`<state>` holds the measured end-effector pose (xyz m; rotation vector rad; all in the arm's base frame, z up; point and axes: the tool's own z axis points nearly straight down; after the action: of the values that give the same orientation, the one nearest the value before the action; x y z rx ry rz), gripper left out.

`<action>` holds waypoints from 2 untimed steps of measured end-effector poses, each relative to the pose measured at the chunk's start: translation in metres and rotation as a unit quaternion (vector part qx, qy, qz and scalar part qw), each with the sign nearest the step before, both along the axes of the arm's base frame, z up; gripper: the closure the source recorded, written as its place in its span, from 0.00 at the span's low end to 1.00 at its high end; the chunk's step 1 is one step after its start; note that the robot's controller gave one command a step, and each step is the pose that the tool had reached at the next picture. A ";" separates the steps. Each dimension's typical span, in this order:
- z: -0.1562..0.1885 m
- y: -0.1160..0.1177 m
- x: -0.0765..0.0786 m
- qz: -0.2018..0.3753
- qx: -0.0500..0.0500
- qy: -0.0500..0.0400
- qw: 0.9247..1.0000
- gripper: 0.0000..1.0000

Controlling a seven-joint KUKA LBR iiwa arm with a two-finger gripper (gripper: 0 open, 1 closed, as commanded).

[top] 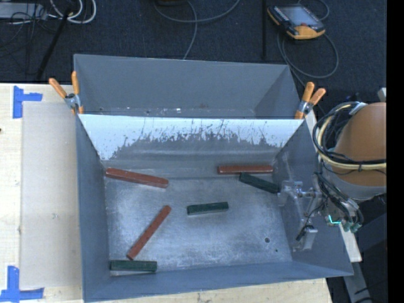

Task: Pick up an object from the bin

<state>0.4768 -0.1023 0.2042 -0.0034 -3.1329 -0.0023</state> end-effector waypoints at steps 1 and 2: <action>-0.101 0.034 0.060 0.002 0.000 -0.002 1.000 0.00; -0.136 0.090 0.120 -0.076 0.000 -0.004 0.997 0.00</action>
Offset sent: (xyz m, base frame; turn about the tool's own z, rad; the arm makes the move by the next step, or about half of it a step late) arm 0.0592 0.0315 -0.0960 -0.0014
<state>0.5967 -0.0122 0.0685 -0.2429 -3.1325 -0.0046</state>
